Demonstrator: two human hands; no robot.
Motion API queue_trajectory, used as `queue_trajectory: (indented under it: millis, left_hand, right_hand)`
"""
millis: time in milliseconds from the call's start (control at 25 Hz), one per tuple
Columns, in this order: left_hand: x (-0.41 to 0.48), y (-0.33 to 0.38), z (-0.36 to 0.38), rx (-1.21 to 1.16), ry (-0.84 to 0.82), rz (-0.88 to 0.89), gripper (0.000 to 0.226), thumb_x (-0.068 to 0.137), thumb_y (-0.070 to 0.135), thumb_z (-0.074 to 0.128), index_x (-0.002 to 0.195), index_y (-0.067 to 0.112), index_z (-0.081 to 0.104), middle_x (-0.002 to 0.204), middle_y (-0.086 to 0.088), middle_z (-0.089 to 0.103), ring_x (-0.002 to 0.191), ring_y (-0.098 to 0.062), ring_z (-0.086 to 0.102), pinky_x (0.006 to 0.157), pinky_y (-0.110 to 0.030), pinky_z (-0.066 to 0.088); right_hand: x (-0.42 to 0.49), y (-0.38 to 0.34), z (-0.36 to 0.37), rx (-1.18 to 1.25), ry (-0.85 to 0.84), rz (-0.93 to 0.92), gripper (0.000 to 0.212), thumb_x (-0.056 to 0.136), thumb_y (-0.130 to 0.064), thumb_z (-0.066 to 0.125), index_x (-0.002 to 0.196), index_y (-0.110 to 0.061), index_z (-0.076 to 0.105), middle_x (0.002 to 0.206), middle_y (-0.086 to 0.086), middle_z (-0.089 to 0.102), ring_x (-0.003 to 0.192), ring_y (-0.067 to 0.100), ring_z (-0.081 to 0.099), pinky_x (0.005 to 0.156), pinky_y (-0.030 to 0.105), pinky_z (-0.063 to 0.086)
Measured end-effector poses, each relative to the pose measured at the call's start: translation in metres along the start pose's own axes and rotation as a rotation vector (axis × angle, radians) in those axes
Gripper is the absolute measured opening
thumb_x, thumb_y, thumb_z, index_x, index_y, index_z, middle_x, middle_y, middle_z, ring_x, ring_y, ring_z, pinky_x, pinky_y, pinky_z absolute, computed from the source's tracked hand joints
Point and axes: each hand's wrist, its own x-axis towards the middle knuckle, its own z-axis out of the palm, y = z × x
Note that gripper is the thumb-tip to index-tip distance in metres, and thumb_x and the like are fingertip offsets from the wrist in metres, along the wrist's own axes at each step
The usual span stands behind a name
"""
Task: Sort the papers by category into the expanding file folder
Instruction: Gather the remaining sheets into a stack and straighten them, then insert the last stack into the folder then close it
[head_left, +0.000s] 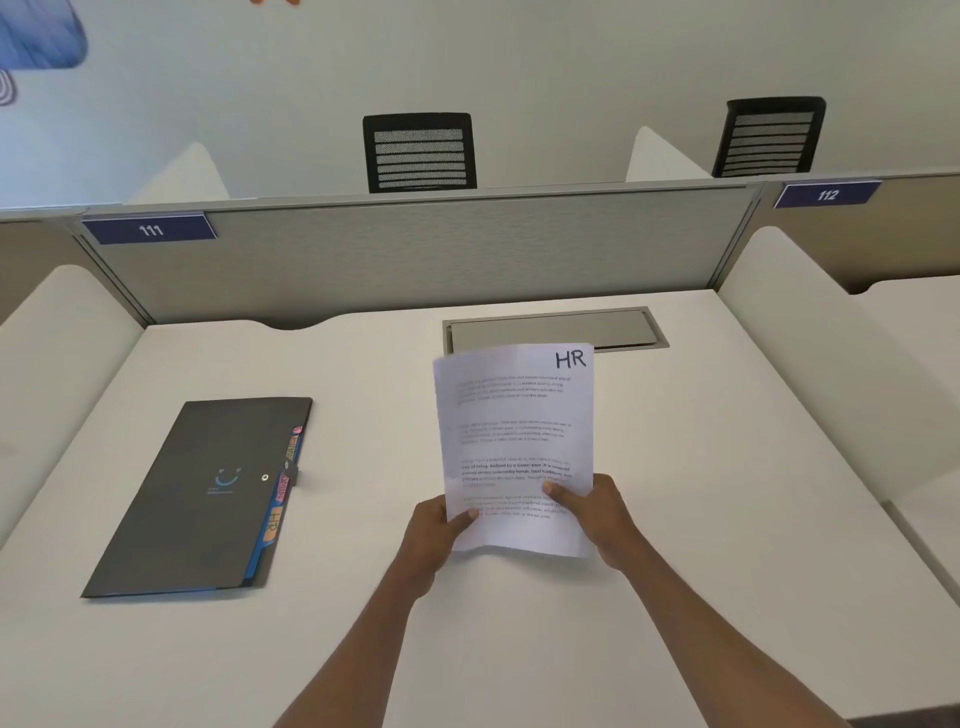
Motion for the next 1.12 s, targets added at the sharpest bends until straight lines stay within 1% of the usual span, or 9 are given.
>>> queue_trajectory:
  millis: [160, 320, 440, 480, 560, 640, 800, 960, 1120]
  left_hand:
    - [-0.002, -0.011, -0.018, -0.096, -0.007, -0.126, 0.020, 0.101, 0.006, 0.068, 0.120, 0.006, 0.074, 0.110, -0.010, 0.082, 0.092, -0.035, 0.080, 0.078, -0.040, 0.066]
    - [-0.007, -0.013, -0.040, -0.144, -0.008, -0.114, 0.019, 0.100, 0.003, 0.068, 0.118, 0.002, 0.074, 0.113, -0.011, 0.081, 0.094, -0.037, 0.080, 0.078, -0.036, 0.066]
    - [-0.008, -0.011, -0.059, -0.063, 0.074, -0.081, 0.017, 0.098, 0.006, 0.071, 0.114, 0.001, 0.075, 0.104, -0.014, 0.082, 0.082, -0.034, 0.080, 0.079, -0.045, 0.066]
    - [-0.008, -0.009, -0.066, 0.029, 0.148, -0.032, 0.016, 0.097, 0.008, 0.073, 0.112, 0.003, 0.074, 0.099, -0.012, 0.082, 0.076, -0.030, 0.080, 0.078, -0.047, 0.066]
    - [-0.008, 0.000, -0.080, 0.290, 0.348, 0.136, 0.014, 0.099, 0.011, 0.069, 0.112, 0.012, 0.074, 0.095, 0.002, 0.079, 0.074, -0.017, 0.076, 0.075, -0.038, 0.063]
    - [-0.013, 0.013, -0.097, 0.470, 0.524, 0.320, 0.021, 0.102, 0.010, 0.059, 0.116, 0.021, 0.072, 0.107, 0.013, 0.073, 0.089, -0.008, 0.070, 0.081, -0.027, 0.055]
    - [-0.015, 0.022, -0.151, 0.678, 0.798, 0.589, 0.045, 0.092, -0.012, 0.054, 0.129, 0.014, 0.063, 0.135, 0.001, 0.062, 0.125, -0.019, 0.055, 0.103, -0.036, 0.042]
    - [-0.001, -0.009, -0.217, 0.851, 0.845, 0.279, 0.054, 0.095, 0.001, 0.058, 0.147, 0.010, 0.049, 0.162, -0.012, 0.041, 0.151, -0.032, 0.035, 0.118, -0.056, 0.030]
    - [0.014, -0.045, -0.259, 1.040, 0.691, -0.107, 0.060, 0.107, 0.047, 0.043, 0.162, 0.024, 0.035, 0.174, -0.014, 0.015, 0.162, -0.034, 0.004, 0.120, -0.075, 0.005]
  right_hand:
    - [0.008, 0.005, 0.008, 0.035, 0.053, 0.023, 0.028, 0.088, -0.015, 0.079, 0.115, -0.009, 0.074, 0.110, 0.006, 0.078, 0.098, 0.024, 0.077, 0.088, 0.040, 0.061]
    - [0.021, 0.004, 0.021, 0.018, 0.057, 0.022, 0.024, 0.096, -0.014, 0.069, 0.120, -0.013, 0.071, 0.111, 0.001, 0.078, 0.101, 0.023, 0.075, 0.091, 0.042, 0.060]
    - [0.030, 0.008, 0.035, -0.025, 0.049, 0.032, 0.022, 0.097, -0.012, 0.067, 0.118, -0.013, 0.072, 0.111, 0.001, 0.078, 0.102, 0.024, 0.075, 0.094, 0.045, 0.059]
    - [0.032, 0.010, 0.040, -0.025, 0.053, 0.037, 0.022, 0.097, -0.012, 0.067, 0.118, -0.013, 0.073, 0.111, 0.001, 0.078, 0.102, 0.025, 0.075, 0.095, 0.046, 0.058]
    - [0.036, 0.018, 0.046, -0.042, 0.068, 0.053, 0.022, 0.097, -0.014, 0.067, 0.117, -0.014, 0.073, 0.111, 0.001, 0.078, 0.102, 0.026, 0.075, 0.095, 0.048, 0.058]
    - [0.041, 0.028, 0.046, -0.071, 0.078, 0.081, 0.021, 0.095, -0.016, 0.068, 0.115, -0.015, 0.073, 0.110, 0.000, 0.078, 0.102, 0.027, 0.075, 0.096, 0.052, 0.057]
    - [0.047, 0.047, 0.042, -0.106, 0.094, 0.141, 0.022, 0.090, -0.021, 0.071, 0.112, -0.017, 0.074, 0.109, 0.003, 0.079, 0.101, 0.031, 0.075, 0.097, 0.058, 0.056]
    - [0.046, 0.059, 0.038, -0.109, 0.124, 0.180, 0.019, 0.094, -0.017, 0.070, 0.112, -0.015, 0.074, 0.110, 0.005, 0.078, 0.102, 0.034, 0.074, 0.098, 0.060, 0.054]
    - [0.036, 0.061, 0.044, -0.090, 0.169, 0.219, 0.017, 0.097, -0.014, 0.068, 0.113, -0.013, 0.072, 0.112, 0.008, 0.076, 0.105, 0.036, 0.072, 0.100, 0.057, 0.054]
